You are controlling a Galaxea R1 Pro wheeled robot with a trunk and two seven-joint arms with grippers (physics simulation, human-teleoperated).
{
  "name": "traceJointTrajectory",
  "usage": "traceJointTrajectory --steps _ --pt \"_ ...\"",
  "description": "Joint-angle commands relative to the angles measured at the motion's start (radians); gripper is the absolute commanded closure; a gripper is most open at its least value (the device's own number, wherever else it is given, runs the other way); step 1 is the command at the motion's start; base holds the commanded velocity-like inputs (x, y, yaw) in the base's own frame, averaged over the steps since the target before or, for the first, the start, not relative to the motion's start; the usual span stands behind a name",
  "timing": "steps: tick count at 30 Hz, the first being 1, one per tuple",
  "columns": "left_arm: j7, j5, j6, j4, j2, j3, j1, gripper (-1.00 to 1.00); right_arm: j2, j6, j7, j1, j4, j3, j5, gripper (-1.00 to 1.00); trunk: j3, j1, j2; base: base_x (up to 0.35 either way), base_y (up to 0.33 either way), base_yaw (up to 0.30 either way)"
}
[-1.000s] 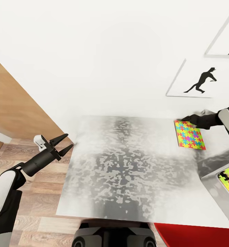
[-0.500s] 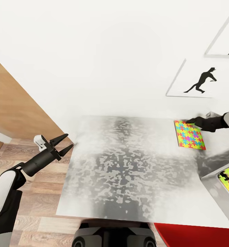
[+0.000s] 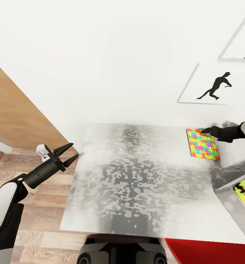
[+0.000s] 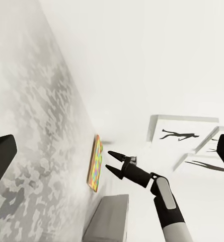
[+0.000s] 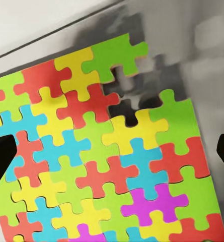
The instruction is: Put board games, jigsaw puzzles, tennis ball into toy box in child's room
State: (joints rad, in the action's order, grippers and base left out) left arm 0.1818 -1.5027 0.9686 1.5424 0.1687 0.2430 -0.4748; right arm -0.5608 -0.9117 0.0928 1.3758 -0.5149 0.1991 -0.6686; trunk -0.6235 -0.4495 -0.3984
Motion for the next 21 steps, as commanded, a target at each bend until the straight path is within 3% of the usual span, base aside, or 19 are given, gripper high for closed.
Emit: traceJointTrajectory --steps 1,21 --pt "0.008 0.008 0.004 0.000 0.000 0.001 -0.001 -1.00 -0.001 -0.001 0.009 0.001 0.002 0.005 0.009 -1.00 -0.001 -0.001 -0.002 0.000 0.000 0.000" --pt "0.008 0.009 0.004 -0.001 0.000 0.000 -0.001 -1.00 0.001 0.093 0.002 0.000 0.090 0.011 0.009 -1.00 -0.001 -0.001 -0.002 0.000 0.000 0.000"
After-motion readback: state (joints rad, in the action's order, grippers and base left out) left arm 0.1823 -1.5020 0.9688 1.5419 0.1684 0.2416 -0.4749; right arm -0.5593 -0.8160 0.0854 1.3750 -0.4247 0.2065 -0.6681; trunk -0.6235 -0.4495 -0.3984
